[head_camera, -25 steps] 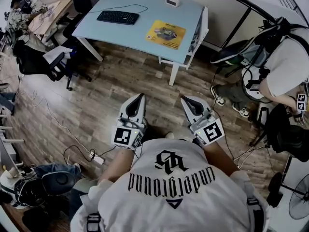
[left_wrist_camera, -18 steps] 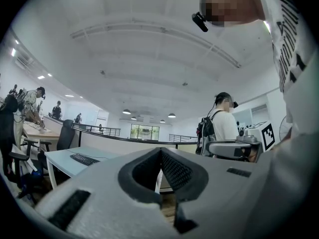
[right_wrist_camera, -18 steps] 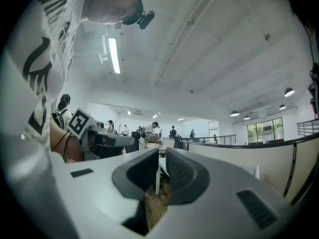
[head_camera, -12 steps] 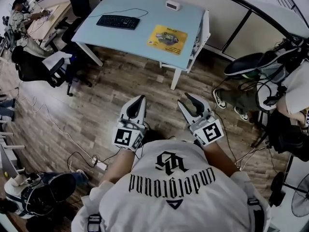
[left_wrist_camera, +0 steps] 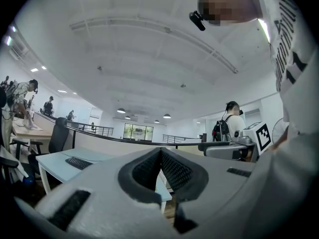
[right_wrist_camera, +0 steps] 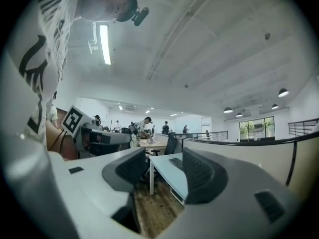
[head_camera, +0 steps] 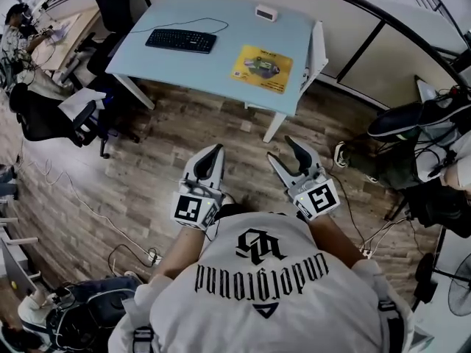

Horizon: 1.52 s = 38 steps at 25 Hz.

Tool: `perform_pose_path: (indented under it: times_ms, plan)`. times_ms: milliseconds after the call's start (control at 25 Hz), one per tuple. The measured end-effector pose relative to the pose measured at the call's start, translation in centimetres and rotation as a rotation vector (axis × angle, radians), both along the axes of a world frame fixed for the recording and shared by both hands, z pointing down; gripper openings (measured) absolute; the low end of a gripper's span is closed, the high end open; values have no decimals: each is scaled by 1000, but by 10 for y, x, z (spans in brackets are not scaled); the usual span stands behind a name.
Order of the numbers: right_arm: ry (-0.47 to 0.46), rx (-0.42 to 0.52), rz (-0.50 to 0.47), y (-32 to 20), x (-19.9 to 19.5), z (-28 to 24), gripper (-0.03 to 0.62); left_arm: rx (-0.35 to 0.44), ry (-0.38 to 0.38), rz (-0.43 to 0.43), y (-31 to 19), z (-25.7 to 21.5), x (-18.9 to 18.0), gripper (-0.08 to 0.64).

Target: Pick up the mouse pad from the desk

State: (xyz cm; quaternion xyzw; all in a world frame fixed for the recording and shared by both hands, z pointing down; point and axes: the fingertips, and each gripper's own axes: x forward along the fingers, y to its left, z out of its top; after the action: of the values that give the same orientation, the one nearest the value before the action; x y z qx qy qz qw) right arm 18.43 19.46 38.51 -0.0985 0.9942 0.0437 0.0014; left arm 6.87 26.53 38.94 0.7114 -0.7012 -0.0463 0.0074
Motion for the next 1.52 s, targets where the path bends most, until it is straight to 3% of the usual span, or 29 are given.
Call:
perform_pose_path:
  times_ms: [240,560,880,1240,1520]
  plan:
    - [-15,-1,27,10,-59,-10,234,-2,-2,7,12,-8,-59,8]
    - [-8,-4,41,22,-105,-7,251,2,-5,-2,31,-8,-108,8]
    - [-11,-46,50,14,-118,0,245,-3,2,6,27,-3,-121,8]
    - [-36,-76,1,-6,-144,4,245,-40,-27,-68,21,-5,-145,8]
    - [-23,-90,-15,-56,-157,11,245,-50,-8,-88,-25,3,-158,8]
